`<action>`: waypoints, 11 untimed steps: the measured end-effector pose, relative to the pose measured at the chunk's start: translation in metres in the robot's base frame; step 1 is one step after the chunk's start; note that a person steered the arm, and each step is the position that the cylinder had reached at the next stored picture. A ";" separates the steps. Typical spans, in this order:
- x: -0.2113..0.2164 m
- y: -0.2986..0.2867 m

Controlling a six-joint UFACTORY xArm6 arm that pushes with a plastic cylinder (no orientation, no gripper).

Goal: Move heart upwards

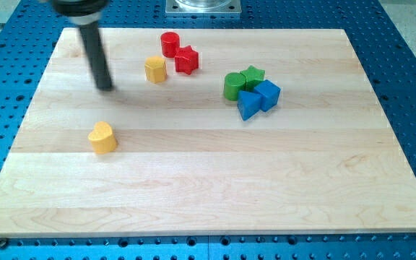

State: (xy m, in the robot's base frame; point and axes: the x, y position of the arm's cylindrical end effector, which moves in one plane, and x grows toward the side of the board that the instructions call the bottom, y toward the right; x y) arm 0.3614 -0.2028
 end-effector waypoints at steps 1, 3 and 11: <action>-0.010 0.066; -0.036 0.113; 0.063 0.065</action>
